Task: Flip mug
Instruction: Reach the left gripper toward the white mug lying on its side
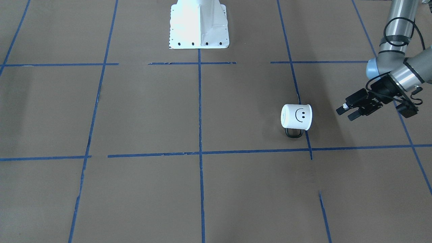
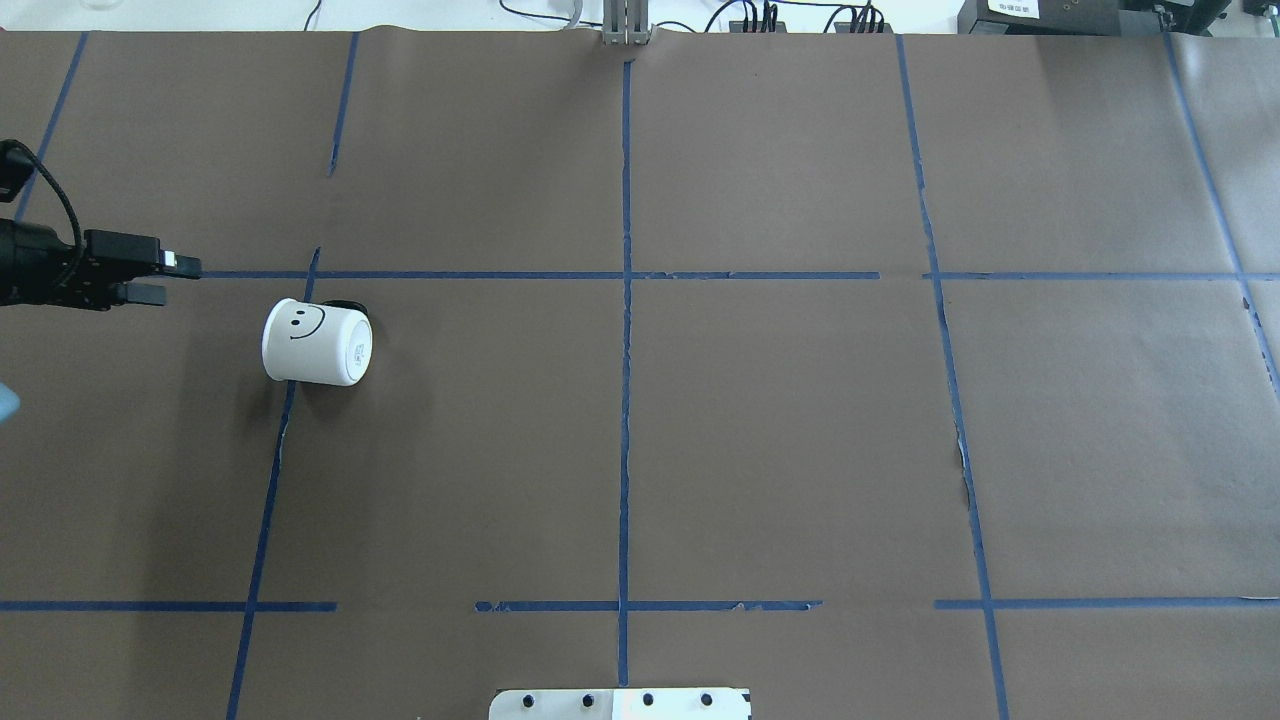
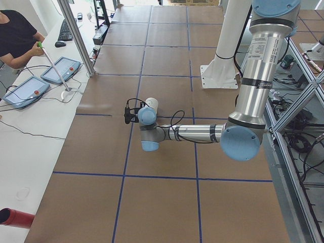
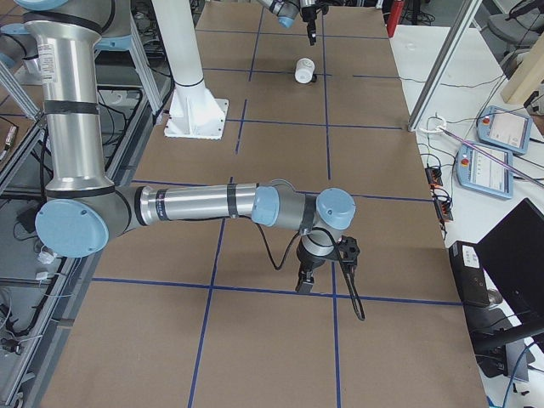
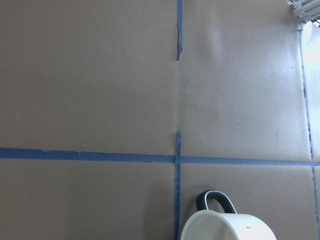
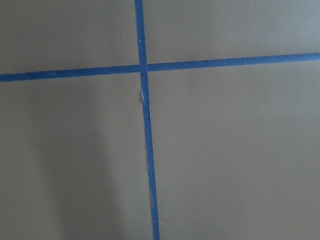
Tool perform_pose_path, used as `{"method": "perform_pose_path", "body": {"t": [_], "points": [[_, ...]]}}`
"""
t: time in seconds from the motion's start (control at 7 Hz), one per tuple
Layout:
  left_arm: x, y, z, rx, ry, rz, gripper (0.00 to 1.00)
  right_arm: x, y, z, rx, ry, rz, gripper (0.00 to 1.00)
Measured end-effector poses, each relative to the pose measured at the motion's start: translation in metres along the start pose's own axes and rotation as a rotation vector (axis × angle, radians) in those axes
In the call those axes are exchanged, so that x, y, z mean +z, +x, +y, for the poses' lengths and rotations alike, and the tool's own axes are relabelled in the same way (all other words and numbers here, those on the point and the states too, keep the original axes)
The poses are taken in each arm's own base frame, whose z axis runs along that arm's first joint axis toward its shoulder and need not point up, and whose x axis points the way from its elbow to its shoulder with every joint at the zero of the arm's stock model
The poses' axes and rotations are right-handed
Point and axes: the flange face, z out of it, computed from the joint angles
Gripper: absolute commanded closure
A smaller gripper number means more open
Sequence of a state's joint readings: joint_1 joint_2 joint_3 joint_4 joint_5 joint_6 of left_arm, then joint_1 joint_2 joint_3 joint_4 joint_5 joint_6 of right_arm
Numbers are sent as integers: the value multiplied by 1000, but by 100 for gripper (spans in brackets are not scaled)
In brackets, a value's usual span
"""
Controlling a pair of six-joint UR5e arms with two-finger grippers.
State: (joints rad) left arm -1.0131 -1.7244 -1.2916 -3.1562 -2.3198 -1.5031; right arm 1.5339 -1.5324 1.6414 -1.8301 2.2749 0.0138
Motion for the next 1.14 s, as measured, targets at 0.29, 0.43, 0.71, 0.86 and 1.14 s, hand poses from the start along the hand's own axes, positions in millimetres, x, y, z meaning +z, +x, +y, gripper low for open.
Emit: {"method": "perform_pose_path", "body": {"t": [0.29, 0.43, 0.71, 0.86, 1.14], "points": [[23, 11, 15, -10, 1, 39, 0, 0, 0, 0, 0, 0, 0, 0], [33, 17, 19, -6, -11, 48, 0, 0, 0, 0, 0, 0, 0, 0], [53, 29, 25, 6, -39, 61, 0, 0, 0, 0, 0, 0, 0, 0], [59, 33, 27, 10, -49, 66, 1, 0, 0, 0, 0, 0, 0, 0], [69, 41, 31, 17, -66, 75, 6, 0, 0, 0, 0, 0, 0, 0]]}}
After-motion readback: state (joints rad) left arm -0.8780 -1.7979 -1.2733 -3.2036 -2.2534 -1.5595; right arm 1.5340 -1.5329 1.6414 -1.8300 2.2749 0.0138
